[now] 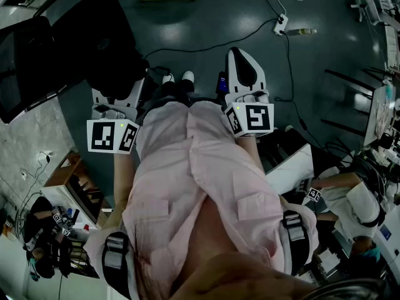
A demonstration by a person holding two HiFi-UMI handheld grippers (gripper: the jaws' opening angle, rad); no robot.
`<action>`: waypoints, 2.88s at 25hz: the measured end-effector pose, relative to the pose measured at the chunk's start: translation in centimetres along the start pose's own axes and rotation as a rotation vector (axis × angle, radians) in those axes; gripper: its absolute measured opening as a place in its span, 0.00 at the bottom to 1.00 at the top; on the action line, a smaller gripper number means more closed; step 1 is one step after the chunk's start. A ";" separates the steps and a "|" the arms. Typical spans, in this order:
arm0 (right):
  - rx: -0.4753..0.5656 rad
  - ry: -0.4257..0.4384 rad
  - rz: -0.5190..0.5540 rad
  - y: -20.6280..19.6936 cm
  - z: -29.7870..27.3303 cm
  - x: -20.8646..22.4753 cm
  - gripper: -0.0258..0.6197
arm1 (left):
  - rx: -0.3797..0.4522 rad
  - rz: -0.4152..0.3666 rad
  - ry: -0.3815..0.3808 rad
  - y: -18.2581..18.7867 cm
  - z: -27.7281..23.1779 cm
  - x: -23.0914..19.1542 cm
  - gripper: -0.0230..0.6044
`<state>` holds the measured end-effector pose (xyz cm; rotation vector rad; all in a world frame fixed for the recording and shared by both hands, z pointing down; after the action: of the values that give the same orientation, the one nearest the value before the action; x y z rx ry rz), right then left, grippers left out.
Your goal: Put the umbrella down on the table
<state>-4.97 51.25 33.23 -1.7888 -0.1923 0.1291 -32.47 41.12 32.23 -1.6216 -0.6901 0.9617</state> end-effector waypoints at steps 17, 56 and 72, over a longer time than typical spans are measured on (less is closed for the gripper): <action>0.027 0.044 -0.020 -0.1 -0.3 3.8 0.10 | 0.036 0.017 0.051 0.0 -2.3 1.1 0.55; -0.009 -0.007 -0.050 3.9 -19.2 6.0 0.10 | 0.079 0.077 0.145 4.8 -14.4 -14.0 0.55; 0.000 0.210 0.009 8.3 -36.3 11.6 0.10 | 0.125 0.071 0.389 6.5 -24.0 -18.8 0.55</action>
<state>13.86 17.13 33.50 -1.7900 -0.0335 -0.0526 -21.53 11.90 32.80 -1.6661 -0.3023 0.6944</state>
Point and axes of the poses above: the fingertips, and each gripper's own axes: z backward along the fingers, x to its right, y out of its top, the point moved 8 cm from there along z, backward along the fingers, and after that the axes turned 11 degrees about -y, right-handed, at the moved point
